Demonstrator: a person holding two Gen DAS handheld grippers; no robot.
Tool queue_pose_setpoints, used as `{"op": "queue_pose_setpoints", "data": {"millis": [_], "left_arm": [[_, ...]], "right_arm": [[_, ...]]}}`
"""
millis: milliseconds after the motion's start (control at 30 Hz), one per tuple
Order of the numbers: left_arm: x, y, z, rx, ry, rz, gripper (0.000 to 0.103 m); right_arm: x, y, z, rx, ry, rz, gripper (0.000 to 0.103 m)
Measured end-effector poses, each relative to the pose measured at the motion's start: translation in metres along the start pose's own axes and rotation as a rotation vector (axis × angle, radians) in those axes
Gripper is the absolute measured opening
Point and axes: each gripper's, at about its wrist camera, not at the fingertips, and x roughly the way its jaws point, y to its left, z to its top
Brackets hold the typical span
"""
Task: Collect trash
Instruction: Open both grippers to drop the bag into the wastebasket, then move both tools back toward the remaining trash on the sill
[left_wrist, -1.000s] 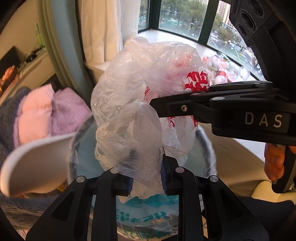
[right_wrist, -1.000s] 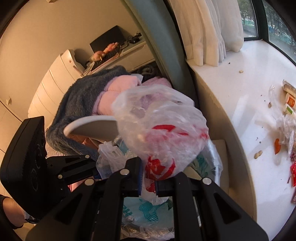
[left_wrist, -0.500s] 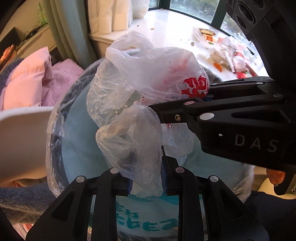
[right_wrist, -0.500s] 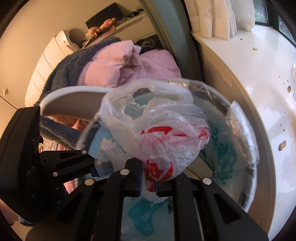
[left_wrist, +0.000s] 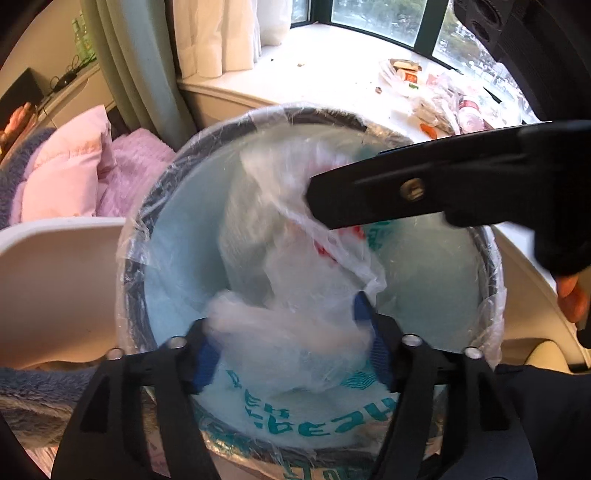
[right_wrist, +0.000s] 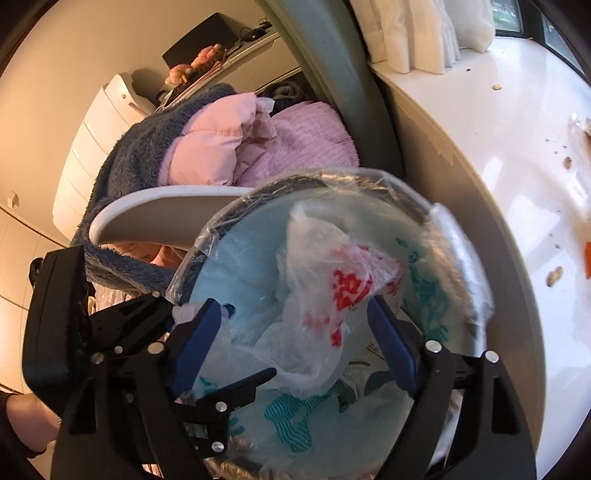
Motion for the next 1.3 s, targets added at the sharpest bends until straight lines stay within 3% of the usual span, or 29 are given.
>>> {"op": "queue_pose_setpoints", "data": {"millis": [100,200,433,733,1000,1300], "left_arm": [[-0.009,-0.003,0.004,-0.001,-0.03,0.007,0.092],[-0.017,-0.01,0.009,0.033,-0.052,0.012,0.097],[-0.028,-0.033,0.033,0.119,-0.096,-0.014,0.097],[-0.041,-0.089,0.086,0.209,-0.172,-0.103,0.097],[-0.042,-0.142,0.129,0.247,-0.222,-0.224,0.097],[-0.024,-0.187,0.173,0.274,-0.213,-0.268,0.097]], "right_arm": [[-0.016,-0.003,-0.001,0.013,-0.035,-0.007,0.09],[-0.039,-0.01,-0.005,0.023,-0.106,-0.037,0.09],[-0.094,-0.033,-0.009,0.068,-0.249,-0.125,0.09],[-0.162,-0.084,-0.029,0.144,-0.358,-0.259,0.09],[-0.212,-0.131,-0.051,0.218,-0.436,-0.334,0.09],[-0.249,-0.184,-0.058,0.248,-0.468,-0.378,0.09]]}}
